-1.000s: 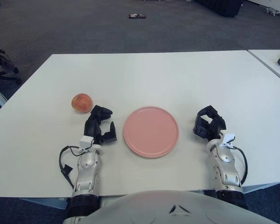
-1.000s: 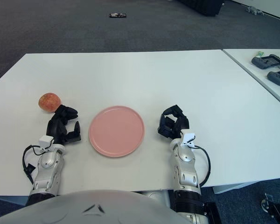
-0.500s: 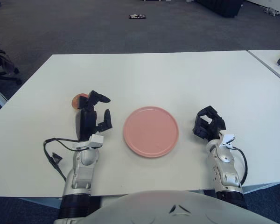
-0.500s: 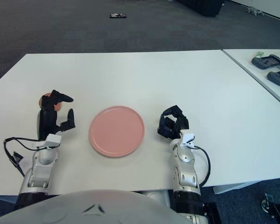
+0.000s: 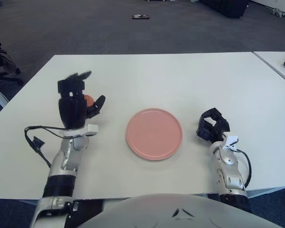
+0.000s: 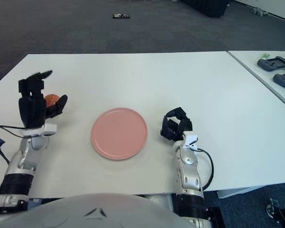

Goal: Put the apple into the plate.

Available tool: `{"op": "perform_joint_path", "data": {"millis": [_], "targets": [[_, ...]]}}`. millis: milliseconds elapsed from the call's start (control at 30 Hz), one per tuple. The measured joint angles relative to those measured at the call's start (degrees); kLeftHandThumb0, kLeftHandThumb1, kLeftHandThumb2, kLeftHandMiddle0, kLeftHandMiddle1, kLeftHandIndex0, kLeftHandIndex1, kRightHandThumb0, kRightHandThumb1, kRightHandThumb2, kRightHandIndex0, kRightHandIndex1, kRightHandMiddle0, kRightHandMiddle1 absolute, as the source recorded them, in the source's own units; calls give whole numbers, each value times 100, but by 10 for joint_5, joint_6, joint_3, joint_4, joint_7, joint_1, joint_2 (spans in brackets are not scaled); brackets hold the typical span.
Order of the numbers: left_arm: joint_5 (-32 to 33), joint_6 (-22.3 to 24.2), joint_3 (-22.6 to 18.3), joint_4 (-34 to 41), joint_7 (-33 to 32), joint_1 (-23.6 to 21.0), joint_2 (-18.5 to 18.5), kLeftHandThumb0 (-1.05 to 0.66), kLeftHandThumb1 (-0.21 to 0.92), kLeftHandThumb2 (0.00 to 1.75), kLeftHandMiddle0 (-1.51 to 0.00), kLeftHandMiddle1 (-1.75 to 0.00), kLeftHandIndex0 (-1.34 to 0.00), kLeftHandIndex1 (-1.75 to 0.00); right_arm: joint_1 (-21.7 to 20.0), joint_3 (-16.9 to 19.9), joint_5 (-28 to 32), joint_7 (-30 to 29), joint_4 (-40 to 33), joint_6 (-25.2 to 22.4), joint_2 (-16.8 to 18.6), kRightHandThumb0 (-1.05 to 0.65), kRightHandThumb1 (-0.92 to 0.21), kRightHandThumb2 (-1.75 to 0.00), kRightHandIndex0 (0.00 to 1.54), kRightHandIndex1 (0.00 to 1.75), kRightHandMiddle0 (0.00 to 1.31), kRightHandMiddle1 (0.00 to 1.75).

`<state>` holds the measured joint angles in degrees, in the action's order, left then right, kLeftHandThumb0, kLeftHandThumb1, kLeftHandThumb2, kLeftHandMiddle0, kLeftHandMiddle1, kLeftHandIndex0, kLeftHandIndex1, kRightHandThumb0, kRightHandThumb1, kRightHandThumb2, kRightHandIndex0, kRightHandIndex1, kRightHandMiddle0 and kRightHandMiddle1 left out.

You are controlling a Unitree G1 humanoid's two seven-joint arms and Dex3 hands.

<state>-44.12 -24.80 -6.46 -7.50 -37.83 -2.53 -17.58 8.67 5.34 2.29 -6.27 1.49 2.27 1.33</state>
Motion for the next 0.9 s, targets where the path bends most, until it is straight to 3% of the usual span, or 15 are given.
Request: {"op": "perform_joint_path", "data": {"millis": [133, 433, 767, 900], "targets": [[-5, 21, 5, 9, 11, -15, -17, -105, 51, 83, 0, -2, 0, -3, -1, 0, 0, -2, 2, 2, 1, -46, -38, -125, 105, 175, 56, 175], [10, 63, 23, 17, 110, -17, -54, -105, 51, 82, 0, 0, 0, 0, -2, 1, 3, -3, 2, 3, 2, -46, -37, -127, 107, 175, 57, 175], [13, 51, 54, -139, 125, -80, -119, -105, 53, 78, 0, 0, 0, 0, -1, 1, 4, 2, 4, 5, 1, -46, -38, -125, 105, 175, 56, 175], [22, 43, 69, -166, 135, -92, -129, -105, 53, 78, 0, 0, 0, 0, 0, 2, 4, 3, 5, 10, 0, -46, -38, -125, 106, 175, 56, 175]]}}
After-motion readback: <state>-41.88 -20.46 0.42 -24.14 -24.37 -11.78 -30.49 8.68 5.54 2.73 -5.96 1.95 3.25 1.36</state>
